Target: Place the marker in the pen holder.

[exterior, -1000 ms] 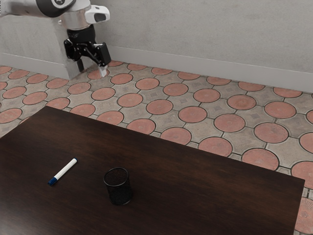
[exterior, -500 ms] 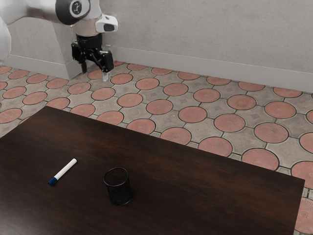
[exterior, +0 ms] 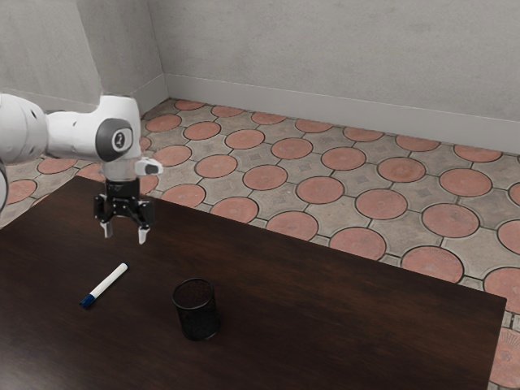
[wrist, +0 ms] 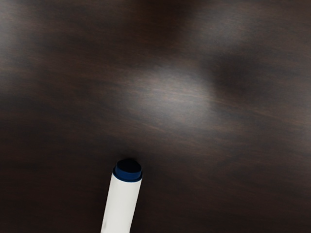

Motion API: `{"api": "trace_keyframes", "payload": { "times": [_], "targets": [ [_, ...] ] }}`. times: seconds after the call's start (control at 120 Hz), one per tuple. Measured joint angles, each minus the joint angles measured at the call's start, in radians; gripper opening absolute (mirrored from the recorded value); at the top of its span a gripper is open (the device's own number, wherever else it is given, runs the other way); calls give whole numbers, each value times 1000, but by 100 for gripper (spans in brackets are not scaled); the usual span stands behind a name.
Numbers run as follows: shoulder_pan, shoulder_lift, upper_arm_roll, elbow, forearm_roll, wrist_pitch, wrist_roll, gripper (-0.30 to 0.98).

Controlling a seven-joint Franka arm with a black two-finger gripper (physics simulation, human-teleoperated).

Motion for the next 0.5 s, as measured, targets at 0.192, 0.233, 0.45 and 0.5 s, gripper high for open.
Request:
{"api": "trace_keyframes", "payload": {
  "times": [0.192, 0.233, 0.45, 0.5],
  "targets": [
    [-15, -110, 26, -263, 29, 170, 37, 69],
    [-19, -132, 33, -308, 32, 203, 45, 69],
    [-31, -171, 72, -413, 40, 319, 95, 69],
    [-30, -171, 74, -422, 48, 332, 110, 69]
  ]
}}
